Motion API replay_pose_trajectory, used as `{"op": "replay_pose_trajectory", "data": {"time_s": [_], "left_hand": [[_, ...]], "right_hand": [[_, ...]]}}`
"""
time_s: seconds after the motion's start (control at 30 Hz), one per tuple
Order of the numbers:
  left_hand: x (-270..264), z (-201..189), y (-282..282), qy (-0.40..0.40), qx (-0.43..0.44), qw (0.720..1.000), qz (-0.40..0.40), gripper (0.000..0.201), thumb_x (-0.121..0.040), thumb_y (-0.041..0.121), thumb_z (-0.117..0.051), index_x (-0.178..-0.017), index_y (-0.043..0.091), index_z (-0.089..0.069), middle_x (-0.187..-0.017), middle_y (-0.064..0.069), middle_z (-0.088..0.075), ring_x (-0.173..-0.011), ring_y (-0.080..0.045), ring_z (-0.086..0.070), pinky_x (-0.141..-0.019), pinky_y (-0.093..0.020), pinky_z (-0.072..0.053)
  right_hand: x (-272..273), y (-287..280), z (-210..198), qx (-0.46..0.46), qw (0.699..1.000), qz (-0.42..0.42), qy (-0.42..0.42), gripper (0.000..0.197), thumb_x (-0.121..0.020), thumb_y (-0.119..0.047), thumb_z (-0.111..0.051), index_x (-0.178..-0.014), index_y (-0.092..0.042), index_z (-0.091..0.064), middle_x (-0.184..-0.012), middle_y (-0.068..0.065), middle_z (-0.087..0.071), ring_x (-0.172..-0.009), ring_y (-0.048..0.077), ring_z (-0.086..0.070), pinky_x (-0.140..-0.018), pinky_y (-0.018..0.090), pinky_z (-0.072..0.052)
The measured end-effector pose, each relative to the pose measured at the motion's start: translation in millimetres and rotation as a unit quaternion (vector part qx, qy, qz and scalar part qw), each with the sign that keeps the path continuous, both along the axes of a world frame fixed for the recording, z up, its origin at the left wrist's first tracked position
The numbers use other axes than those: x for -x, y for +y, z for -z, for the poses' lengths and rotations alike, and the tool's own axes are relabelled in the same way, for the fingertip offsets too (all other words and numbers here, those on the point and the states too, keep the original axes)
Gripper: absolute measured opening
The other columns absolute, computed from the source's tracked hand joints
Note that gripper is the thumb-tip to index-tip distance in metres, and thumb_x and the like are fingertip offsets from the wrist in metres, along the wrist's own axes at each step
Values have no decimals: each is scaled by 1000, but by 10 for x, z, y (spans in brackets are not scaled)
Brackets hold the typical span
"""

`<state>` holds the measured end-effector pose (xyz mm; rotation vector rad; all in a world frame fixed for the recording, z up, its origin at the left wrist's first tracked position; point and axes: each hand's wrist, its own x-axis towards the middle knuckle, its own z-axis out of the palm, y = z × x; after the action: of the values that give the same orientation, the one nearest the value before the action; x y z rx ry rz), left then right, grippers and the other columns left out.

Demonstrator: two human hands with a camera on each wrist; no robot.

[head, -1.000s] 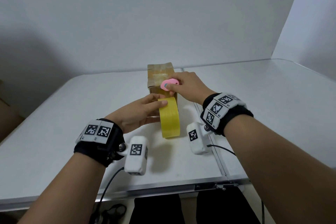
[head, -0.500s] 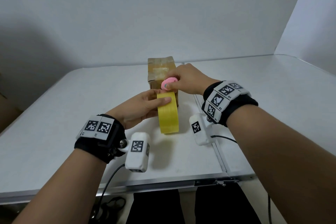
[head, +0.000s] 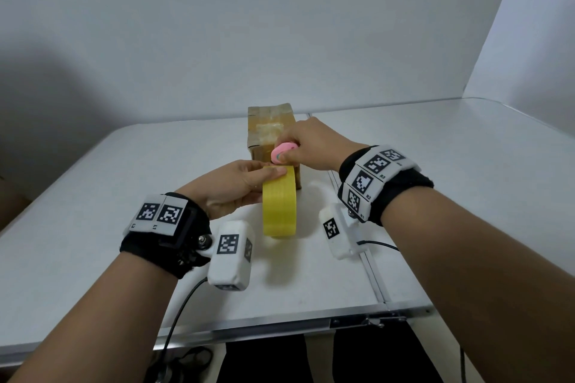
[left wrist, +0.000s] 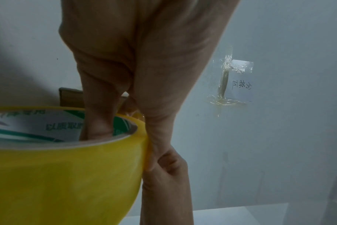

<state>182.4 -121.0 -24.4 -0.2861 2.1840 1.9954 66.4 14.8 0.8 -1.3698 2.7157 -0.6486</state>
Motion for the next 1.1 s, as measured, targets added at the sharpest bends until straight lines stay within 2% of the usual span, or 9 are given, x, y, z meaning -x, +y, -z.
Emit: {"op": "replay_pose_trajectory", "data": {"time_s": [0.23,0.3,0.4,0.47,0.67,0.8,0.93,1.03,1.1], "left_hand": [[-51,43,-40,-17,-16,1000,-12,40,-89,26,-63,-127,14,-61,-113,-4,-70,-98,-15,-65,-105,-35,-44],[-53,44,-41,-20,-23,999,-17,40,-88,26,-63,-126,14,-62,-113,-5,-70,-101,-18,-63,-109,-39,-40],[-48,35,-32,-20,-25,999,-15,40,-87,27,-64,-125,14,-62,-112,-4,-70,-100,-18,-63,-110,-40,-39],[-49,33,-31,-19,-25,999,-12,39,-86,27,-64,-123,14,-63,-110,-4,-72,-96,-16,-65,-109,-39,-40],[-48,50,-44,-14,-27,1000,-4,51,-75,33,-68,-123,15,-63,-108,-3,-73,-92,-13,-67,-103,-35,-44],[-39,71,-74,-11,-23,1000,-5,54,-75,34,-69,-125,15,-61,-109,-2,-72,-92,-12,-68,-100,-32,-47],[-28,77,-92,-10,-17,1000,-8,44,-84,29,-66,-125,13,-61,-109,-3,-72,-91,-12,-69,-93,-28,-51],[-27,79,-96,-8,-17,1000,-8,51,-79,32,-68,-125,12,-61,-110,-4,-72,-93,-13,-68,-95,-29,-50],[-31,79,-102,-8,-19,1000,-6,55,-75,33,-70,-125,12,-61,-113,-5,-71,-96,-14,-67,-98,-31,-49]], "right_hand": [[-16,-19,-109,-46,999,-14,-16,25,-85,-23,-67,-107,-15,-74,-88,0,-69,-81,12,-62,-58,16,-38],[-26,-40,-120,-50,999,-15,-9,25,-85,-22,-67,-108,-14,-74,-87,0,-67,-80,13,-61,-56,16,-36],[-44,-45,-122,-57,998,-10,16,25,-86,-23,-66,-107,-13,-74,-85,-2,-60,-85,13,-53,-59,22,-38],[-53,-37,-118,-51,998,-10,18,24,-86,-23,-66,-107,-13,-73,-83,-4,-57,-86,12,-52,-59,21,-38],[-98,-30,-144,-52,998,-9,15,26,-87,-23,-65,-108,-12,-74,-95,5,-69,-86,12,-53,-73,26,-42],[-110,-82,-151,-80,997,-2,14,24,-85,-26,-65,-104,-15,-75,-99,3,-69,-101,23,-59,-78,29,-43],[-135,-145,-123,-120,991,4,52,21,-84,-31,-62,-95,-18,-75,-101,2,-72,-108,29,-54,-95,40,-45],[-157,-159,-137,-137,988,2,67,20,-85,-26,-57,-86,-14,-72,-89,5,-69,-101,29,-52,-94,41,-46],[-175,-159,-161,-148,987,-1,70,23,-87,-25,-56,-93,-13,-74,-95,7,-70,-104,28,-52,-90,35,-46]]}}
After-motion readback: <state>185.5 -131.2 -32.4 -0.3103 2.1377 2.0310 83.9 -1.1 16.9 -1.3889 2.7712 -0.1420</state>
